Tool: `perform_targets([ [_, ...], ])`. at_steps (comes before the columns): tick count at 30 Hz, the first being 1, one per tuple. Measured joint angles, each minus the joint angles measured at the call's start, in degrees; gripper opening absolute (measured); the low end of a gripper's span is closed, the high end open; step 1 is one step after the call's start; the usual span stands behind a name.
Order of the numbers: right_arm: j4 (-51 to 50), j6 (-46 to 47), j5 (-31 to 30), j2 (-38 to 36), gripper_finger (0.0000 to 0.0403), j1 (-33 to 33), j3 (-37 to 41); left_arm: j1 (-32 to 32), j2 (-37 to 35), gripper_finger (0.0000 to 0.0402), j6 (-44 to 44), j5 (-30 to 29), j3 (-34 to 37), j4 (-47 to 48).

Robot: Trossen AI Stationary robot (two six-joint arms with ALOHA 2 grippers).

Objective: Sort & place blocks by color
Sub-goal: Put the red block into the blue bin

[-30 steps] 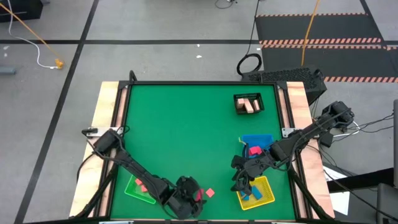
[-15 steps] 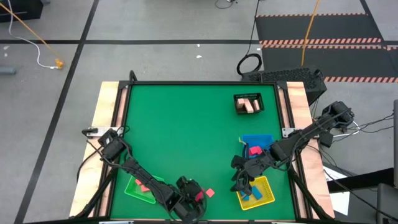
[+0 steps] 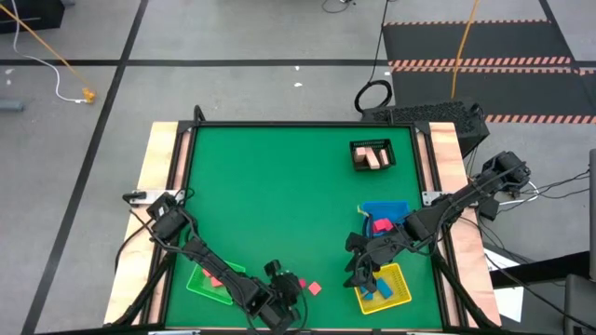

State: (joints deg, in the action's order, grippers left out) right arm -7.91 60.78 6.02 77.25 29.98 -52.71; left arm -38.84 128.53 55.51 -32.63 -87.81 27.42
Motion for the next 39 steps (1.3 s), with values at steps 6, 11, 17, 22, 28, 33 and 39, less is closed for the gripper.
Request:
perform_targets([
  [6,0.0,0.0,0.0,0.0,0.0281,0.0,0.0,0.5,-0.3,0.0111,-2.2,1.0,0.1,0.0],
  [11,0.0,0.0,0.0,0.0,0.0281,0.0,0.0,2.7,-2.0,0.0111,-7.2,2.5,0.3,0.7],
  [17,0.0,0.0,0.0,0.0,0.0281,0.0,0.0,6.3,-6.5,0.0111,-13.2,1.2,0.5,3.7],
  [22,0.3,-3.5,-2.6,0.0,0.0281,0.0,0.0,8.6,-8.6,0.0111,-15.8,0.8,0.3,5.8],
  [28,1.4,-4.5,-8.2,0.0,0.0281,-0.2,0.0,10.6,-10.3,0.0111,-22.1,-4.6,0.3,6.4],
  [33,4.7,-8.5,-12.7,0.0,0.0281,-0.7,0.0,12.1,-12.2,0.0112,-24.1,-7.3,0.3,6.6],
  [39,9.4,-15.7,-19.8,0.0,0.0281,-2.4,0.0,12.5,-16.6,0.0112,-26.3,-8.5,0.2,6.2],
])
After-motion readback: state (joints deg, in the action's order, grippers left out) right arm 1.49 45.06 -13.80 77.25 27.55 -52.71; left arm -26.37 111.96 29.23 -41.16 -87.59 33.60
